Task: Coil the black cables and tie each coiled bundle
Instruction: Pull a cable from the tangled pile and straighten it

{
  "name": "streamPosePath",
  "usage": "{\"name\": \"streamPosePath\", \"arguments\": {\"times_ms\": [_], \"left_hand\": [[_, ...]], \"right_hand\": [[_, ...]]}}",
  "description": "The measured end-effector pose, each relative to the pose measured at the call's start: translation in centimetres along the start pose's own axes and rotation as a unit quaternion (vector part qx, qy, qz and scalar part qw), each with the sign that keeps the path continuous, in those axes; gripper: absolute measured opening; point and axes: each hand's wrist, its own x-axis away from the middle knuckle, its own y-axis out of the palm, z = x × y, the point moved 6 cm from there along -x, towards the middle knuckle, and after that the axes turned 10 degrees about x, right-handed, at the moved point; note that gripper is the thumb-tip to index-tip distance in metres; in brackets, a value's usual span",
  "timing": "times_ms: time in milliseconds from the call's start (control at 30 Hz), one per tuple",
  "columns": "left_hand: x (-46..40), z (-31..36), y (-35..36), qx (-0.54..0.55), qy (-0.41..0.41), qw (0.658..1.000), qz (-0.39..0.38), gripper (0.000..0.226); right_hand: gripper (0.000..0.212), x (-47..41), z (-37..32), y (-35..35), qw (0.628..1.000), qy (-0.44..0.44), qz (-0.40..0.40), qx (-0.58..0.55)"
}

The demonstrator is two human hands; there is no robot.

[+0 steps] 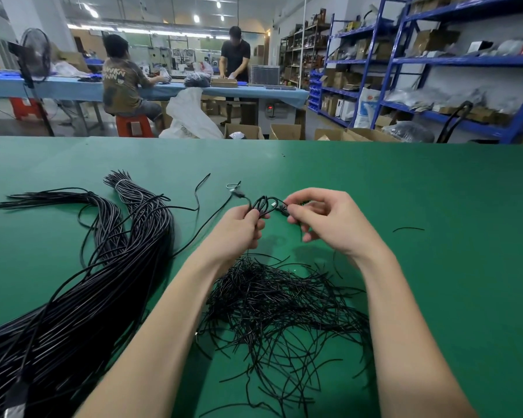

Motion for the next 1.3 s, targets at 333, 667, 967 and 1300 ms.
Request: {"name": "streamPosePath", "arguments": {"times_ms": [333,667,967,1300], "left_hand": [[0.3,1.3,1.3,-0.411,0.143,0.899,0.036,0.025],[0.9,1.7,2.1,-0.411,0.206,0.888,0.025,0.026],[1.1,2.8,0.6,-0.279,0.186,0.933,0.129,0.045],[0.3,2.1,-1.0,-0.132,0.140,0.969,0.153,0.028]], "right_hand": [[0.007,-0.4,1.1,2.7,0.993,0.060,0.039,-0.090],[0.013,-0.5,2.0,3.3,0.978,0.096,0.104,-0.151],[0.016,-0.9,1.4,3.9,0.988,0.038,0.101,-0.113],[0.012,-0.3,2.1,5.7,0.949,0.118,0.032,-0.289]]}}
